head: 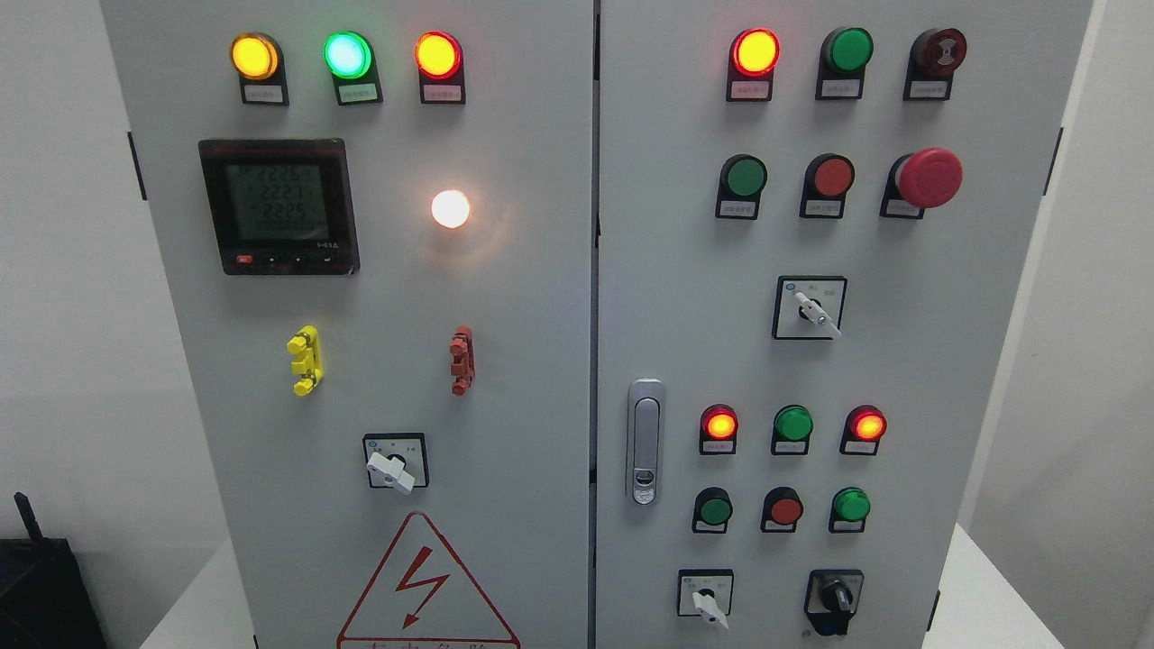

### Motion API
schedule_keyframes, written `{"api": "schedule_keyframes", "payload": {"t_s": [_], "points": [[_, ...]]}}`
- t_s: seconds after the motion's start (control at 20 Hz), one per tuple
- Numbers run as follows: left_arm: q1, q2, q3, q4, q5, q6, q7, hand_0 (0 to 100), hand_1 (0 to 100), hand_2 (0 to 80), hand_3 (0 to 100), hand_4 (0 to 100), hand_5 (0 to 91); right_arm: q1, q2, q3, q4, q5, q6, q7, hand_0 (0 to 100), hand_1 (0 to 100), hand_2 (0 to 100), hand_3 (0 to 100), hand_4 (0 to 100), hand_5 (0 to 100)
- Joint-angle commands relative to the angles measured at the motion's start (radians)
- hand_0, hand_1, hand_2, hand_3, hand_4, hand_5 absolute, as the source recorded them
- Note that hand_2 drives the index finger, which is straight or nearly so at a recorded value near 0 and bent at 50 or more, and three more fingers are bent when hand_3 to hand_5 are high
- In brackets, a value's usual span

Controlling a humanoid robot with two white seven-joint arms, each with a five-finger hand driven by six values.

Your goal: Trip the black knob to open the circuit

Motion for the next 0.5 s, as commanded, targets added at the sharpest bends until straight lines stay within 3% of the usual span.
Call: {"api": "schedule_keyframes", "payload": {"t_s": [0.0,0.45], "points": [[0.0,0.0,0.0,-0.025,0.0,0.0,0.0,12,39,0.0,0,0,0.0,0.0,0.0,0.028,0.0,0.002,0.0,0.001,0,31,0,0,0,0],[0.0,0.0,0.0,-0.025,0.0,0.0,0.0,12,39,0.0,0,0,0.0,-0.002,0.0,0.023,-0.001,0.0,0.0,-0.001,0,31,0,0,0,0]]}}
